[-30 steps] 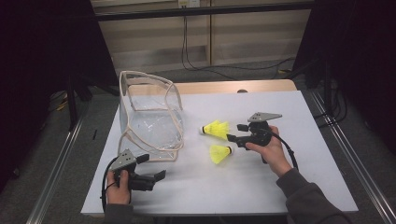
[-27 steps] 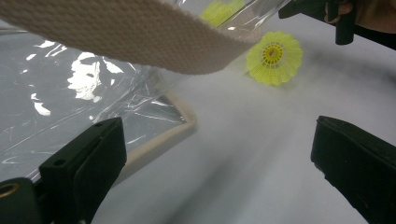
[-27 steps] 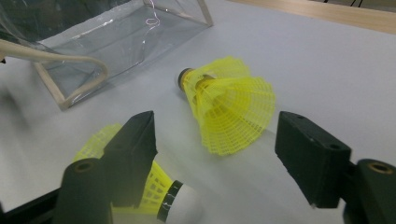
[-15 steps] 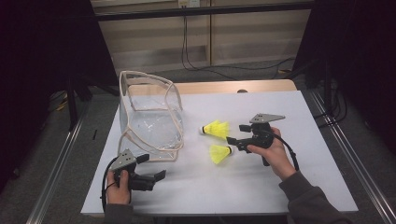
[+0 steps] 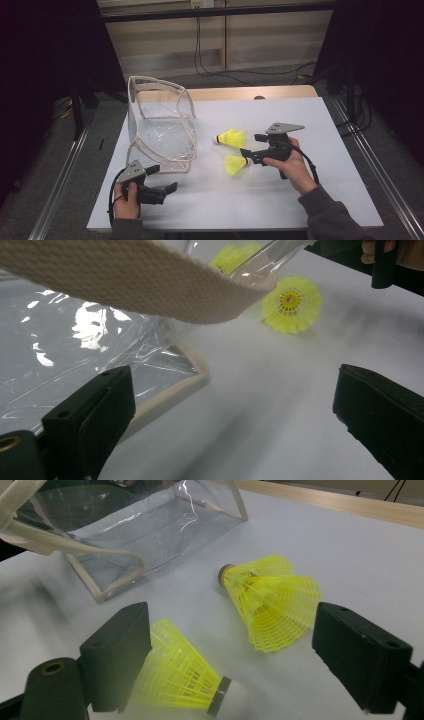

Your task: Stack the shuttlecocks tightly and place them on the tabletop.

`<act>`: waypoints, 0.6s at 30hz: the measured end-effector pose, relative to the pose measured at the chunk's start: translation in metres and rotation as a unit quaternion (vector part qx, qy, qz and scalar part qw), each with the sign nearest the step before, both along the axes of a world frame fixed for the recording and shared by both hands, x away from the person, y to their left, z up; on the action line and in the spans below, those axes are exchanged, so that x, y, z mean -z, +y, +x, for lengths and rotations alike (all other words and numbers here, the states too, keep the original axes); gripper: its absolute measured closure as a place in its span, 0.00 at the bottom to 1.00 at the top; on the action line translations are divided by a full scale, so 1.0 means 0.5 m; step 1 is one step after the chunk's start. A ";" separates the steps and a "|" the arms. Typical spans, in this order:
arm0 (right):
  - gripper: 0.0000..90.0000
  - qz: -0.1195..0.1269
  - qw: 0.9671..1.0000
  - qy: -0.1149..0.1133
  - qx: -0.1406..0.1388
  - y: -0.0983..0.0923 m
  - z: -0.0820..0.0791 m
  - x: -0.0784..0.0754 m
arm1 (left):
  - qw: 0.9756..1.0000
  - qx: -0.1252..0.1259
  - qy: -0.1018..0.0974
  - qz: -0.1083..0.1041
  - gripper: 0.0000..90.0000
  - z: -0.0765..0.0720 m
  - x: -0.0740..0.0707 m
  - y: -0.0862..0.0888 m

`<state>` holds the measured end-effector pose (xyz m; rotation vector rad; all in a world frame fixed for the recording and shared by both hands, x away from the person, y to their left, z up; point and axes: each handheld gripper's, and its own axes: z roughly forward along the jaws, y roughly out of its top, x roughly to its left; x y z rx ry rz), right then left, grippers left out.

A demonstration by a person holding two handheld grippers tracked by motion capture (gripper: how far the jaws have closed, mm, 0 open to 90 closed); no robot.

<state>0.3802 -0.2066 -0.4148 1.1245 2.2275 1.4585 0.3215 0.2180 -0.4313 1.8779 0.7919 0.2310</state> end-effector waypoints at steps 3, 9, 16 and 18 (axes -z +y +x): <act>0.16 -0.001 1.000 0.000 -0.003 0.003 -0.001 0.000 | 1.000 0.000 0.000 -0.001 0.04 0.000 -0.001 0.000; 0.15 0.002 1.000 0.000 -0.006 0.013 -0.004 0.000 | 1.000 0.000 0.001 0.000 0.04 0.000 0.000 -0.001; 0.13 -0.003 1.000 -0.002 -0.012 0.025 -0.006 0.001 | 1.000 -0.001 0.000 0.000 0.04 0.000 -0.001 -0.001; 0.13 -0.004 1.000 -0.004 -0.013 0.028 -0.008 0.000 | 1.000 -0.001 0.001 0.000 0.04 0.000 0.000 -0.001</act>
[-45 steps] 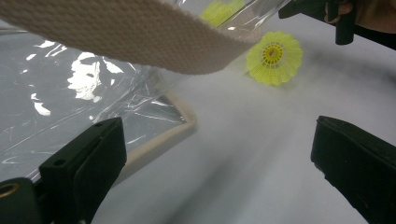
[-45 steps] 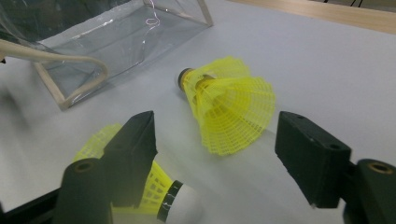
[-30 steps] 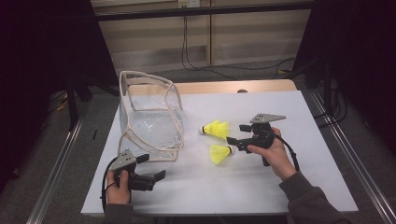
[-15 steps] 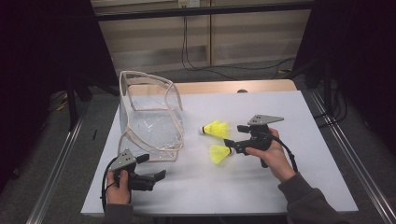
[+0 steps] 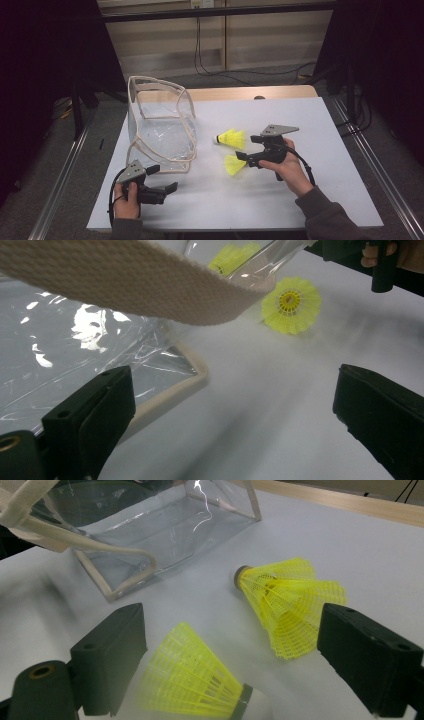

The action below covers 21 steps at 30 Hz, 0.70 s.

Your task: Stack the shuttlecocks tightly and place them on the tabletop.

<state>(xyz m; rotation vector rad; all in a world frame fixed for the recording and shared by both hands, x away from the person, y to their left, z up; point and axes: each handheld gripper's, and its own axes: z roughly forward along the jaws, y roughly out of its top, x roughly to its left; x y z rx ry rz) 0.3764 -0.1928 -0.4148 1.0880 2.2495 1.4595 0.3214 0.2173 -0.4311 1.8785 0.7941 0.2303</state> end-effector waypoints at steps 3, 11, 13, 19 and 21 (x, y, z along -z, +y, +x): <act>0.13 -0.001 1.000 -0.001 -0.003 0.005 -0.002 -0.001 | 1.000 0.000 0.000 0.000 0.04 0.000 0.000 0.000; 0.13 -0.007 1.000 0.000 -0.010 0.018 -0.005 0.003 | 1.000 0.000 0.000 0.000 0.04 0.000 0.000 0.000; 0.12 -0.007 1.000 -0.001 -0.011 0.021 -0.006 0.002 | 1.000 0.000 0.000 0.000 0.04 0.000 0.000 0.000; 0.12 -0.013 1.000 -0.001 -0.017 0.032 -0.009 0.006 | 1.000 0.001 0.000 0.000 0.04 0.000 0.000 -0.001; 0.12 -0.016 1.000 -0.001 -0.018 0.037 -0.010 0.009 | 1.000 0.000 0.000 -0.001 0.04 0.000 0.000 -0.001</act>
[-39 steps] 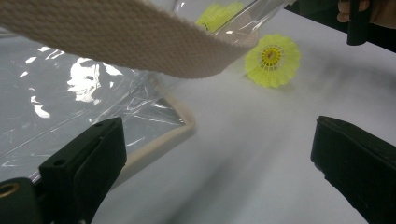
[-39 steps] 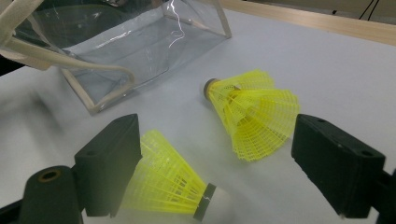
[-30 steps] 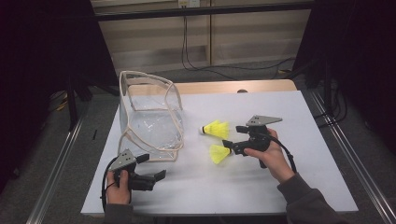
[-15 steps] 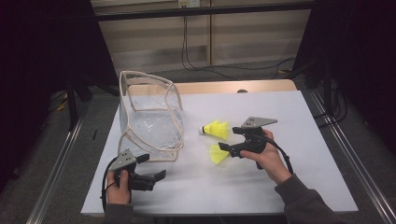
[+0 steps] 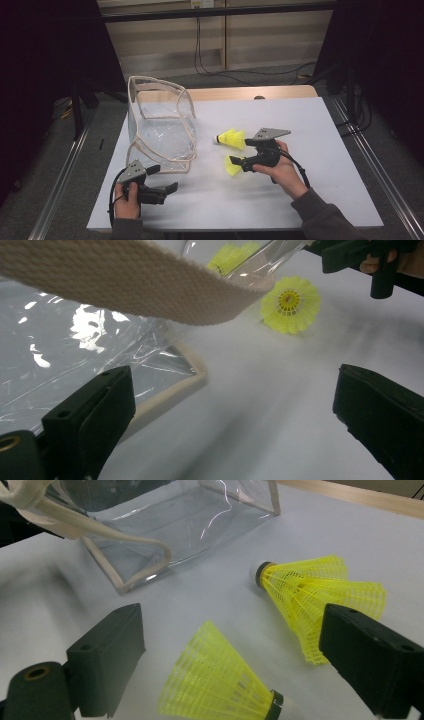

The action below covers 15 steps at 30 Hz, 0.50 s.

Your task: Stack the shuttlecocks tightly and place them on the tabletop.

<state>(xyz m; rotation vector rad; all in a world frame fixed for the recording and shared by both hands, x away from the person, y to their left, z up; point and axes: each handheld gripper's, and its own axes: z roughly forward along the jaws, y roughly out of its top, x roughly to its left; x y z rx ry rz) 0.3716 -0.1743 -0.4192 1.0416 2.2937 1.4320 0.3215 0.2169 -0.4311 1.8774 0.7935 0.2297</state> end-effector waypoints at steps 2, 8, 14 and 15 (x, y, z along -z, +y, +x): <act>0.11 -0.005 1.000 0.000 -0.003 0.006 0.000 0.004 | 1.000 0.000 0.000 0.000 0.04 0.000 0.000 0.000; 0.11 -0.018 1.000 0.005 -0.006 0.019 -0.001 0.016 | 1.000 0.000 0.000 0.001 0.04 0.000 0.000 0.000; 0.12 -0.033 0.999 0.006 -0.006 0.028 -0.001 0.027 | 1.000 0.002 0.000 0.001 0.04 0.000 0.000 0.000; 0.12 -0.034 0.999 0.007 -0.007 0.030 -0.001 0.028 | 1.000 0.001 0.000 0.000 0.04 0.000 0.000 0.000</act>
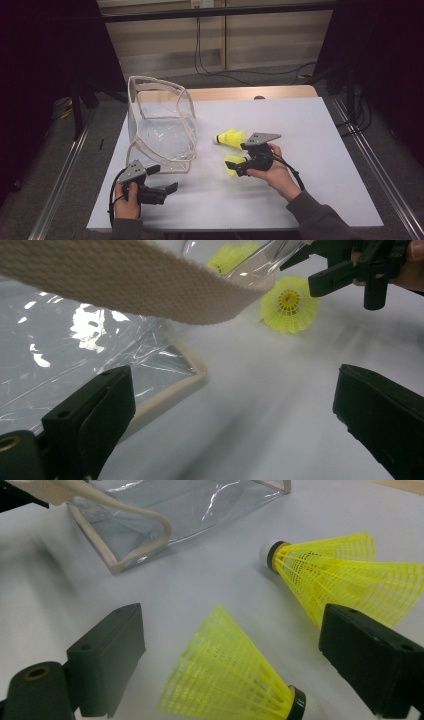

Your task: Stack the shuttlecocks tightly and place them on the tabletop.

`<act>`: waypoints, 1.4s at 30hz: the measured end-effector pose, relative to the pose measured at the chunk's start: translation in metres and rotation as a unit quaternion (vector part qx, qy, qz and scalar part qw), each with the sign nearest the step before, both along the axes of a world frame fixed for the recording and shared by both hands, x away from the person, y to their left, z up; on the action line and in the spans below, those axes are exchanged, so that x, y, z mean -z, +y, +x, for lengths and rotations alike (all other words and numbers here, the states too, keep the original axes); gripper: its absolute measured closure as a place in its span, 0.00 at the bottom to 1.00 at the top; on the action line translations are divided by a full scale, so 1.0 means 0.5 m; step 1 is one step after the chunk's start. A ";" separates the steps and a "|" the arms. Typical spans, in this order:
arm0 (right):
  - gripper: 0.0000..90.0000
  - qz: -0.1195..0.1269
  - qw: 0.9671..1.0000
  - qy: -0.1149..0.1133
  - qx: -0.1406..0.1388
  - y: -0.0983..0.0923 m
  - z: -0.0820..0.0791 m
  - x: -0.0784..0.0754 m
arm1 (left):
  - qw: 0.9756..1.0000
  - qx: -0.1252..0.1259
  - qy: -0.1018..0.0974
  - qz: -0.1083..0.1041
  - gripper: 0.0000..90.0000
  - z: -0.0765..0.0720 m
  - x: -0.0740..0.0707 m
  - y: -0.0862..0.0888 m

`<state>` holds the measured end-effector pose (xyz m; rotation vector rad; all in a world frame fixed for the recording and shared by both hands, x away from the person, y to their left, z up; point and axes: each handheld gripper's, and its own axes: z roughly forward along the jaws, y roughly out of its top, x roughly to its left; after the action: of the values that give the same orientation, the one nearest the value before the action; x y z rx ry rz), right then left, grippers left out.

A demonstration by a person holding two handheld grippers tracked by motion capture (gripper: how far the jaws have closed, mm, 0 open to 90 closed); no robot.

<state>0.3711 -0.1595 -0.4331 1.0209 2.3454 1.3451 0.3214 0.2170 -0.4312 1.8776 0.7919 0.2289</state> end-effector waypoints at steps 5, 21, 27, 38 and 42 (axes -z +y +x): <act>0.14 -0.007 1.000 0.000 0.001 0.005 -0.001 0.005 | 1.000 0.001 0.000 0.001 0.04 0.000 0.000 0.000; 0.27 -0.023 1.000 0.008 -0.004 0.006 -0.003 0.018 | 1.000 -0.001 -0.001 0.001 0.04 0.000 0.000 0.001; 0.31 -0.021 1.000 0.010 -0.006 0.006 -0.003 0.017 | 1.000 -0.001 -0.002 0.000 0.04 0.000 -0.001 0.002; 0.39 -0.025 1.000 0.014 -0.011 0.002 -0.003 0.020 | 1.000 -0.001 -0.003 0.001 0.04 0.000 -0.002 0.002; 0.42 -0.025 0.999 0.021 -0.016 0.001 -0.003 0.021 | 1.000 -0.001 -0.003 0.001 0.04 0.000 -0.002 0.002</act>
<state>0.3698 -0.1590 -0.4434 1.0109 2.4238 1.2807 0.3212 0.2181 -0.4302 1.8770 0.7898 0.2366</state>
